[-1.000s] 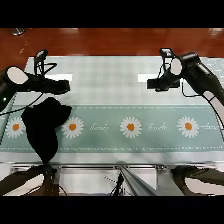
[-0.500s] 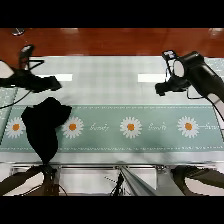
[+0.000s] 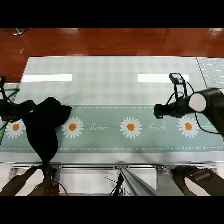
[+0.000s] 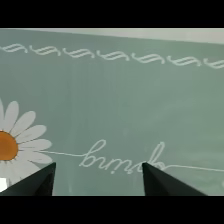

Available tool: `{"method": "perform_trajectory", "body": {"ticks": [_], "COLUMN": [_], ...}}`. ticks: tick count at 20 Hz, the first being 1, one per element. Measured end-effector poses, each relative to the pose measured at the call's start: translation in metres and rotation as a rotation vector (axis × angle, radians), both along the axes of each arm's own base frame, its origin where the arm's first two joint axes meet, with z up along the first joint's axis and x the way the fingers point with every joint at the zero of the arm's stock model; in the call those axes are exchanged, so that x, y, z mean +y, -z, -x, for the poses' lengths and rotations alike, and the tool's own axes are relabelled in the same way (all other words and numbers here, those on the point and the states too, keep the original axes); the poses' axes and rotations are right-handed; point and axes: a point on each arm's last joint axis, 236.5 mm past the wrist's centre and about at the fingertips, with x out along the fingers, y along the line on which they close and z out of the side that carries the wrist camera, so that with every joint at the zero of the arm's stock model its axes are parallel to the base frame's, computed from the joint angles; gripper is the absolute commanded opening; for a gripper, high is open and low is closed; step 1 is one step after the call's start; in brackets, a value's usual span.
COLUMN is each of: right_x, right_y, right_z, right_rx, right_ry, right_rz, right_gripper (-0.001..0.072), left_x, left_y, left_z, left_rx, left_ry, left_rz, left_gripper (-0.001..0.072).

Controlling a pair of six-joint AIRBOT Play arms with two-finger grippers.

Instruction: Fold the shirts.

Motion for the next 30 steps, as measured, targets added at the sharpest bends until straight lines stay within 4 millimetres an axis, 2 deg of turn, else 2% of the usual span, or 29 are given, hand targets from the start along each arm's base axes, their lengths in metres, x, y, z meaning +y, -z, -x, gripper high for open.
{"method": "perform_trajectory", "body": {"ticks": [4, 5, 6, 7, 9, 11, 13, 15, 17, 20, 23, 25, 27, 28, 30], "right_x": [0.015, 0.017, 0.019, 0.02, 0.021, 0.018, 0.015, 0.013, 0.013, 0.013, 0.01, 0.007, 0.003, 0.001, -0.003], "right_y": [0.004, 0.004, 0.003, 0.002, -0.006, -0.022, -0.045, -0.071, -0.097, -0.138, -0.176, -0.197, -0.213, -0.22, -0.233], "right_z": [0.006, 0.005, 0.004, 0.003, -0.002, -0.013, -0.024, -0.034, -0.041, -0.042, -0.029, -0.015, 0.001, 0.009, 0.022], "right_rx": [-0.011, -0.016, -0.024, -0.031, -0.057, -0.097, -0.143, -0.192, -0.245, -0.351, -0.451, -0.499, -0.535, -0.551, -0.585], "right_ry": [0.016, 0.018, 0.018, 0.013, 0.0, -0.013, -0.027, -0.034, -0.038, -0.04, -0.036, -0.035, -0.031, -0.028, -0.018], "right_rz": [-0.084, -0.096, -0.103, -0.106, -0.108, -0.09, -0.069, -0.056, -0.061, -0.083, -0.115, -0.133, -0.146, -0.154, -0.171], "right_gripper": [0.0624, 0.0624, 0.0624, 0.0624, 0.0624, 0.0624, 0.0624, 0.0623, 0.0623, 0.0623, 0.0623, 0.0623, 0.0623, 0.0623, 0.0623], "left_x": [-0.005, -0.01, -0.016, -0.023, -0.04, -0.054, -0.065, -0.073, -0.083, -0.108, -0.144, -0.167, -0.19, -0.201, -0.229], "left_y": [0.036, 0.043, 0.049, 0.054, 0.052, 0.028, -0.022, -0.088, -0.163, -0.274, -0.368, -0.415, -0.453, -0.463, -0.47], "left_z": [-0.001, -0.002, -0.003, -0.004, -0.008, -0.026, -0.056, -0.082, -0.097, -0.097, -0.079, -0.064, -0.047, -0.04, -0.025], "left_rx": [0.048, 0.058, 0.068, 0.078, 0.077, 0.008, -0.14, -0.319, -0.498, -0.743, -0.941, -1.054, -1.145, -1.17, -1.181], "left_ry": [-0.018, -0.019, -0.015, -0.012, 0.016, 0.048, 0.081, 0.122, 0.176, 0.285, 0.413, 0.477, 0.535, 0.561, 0.629], "left_rz": [0.051, 0.081, 0.114, 0.149, 0.223, 0.288, 0.334, 0.353, 0.349, 0.318, 0.294, 0.293, 0.313, 0.33, 0.388], "left_gripper": [0.0698, 0.0657, 0.0258, 0.0042, 0.0026, 0.0025, 0.0025, 0.0024, 0.0024, 0.0024, 0.0023, 0.0023, 0.0023, 0.0023, 0.0024]}}
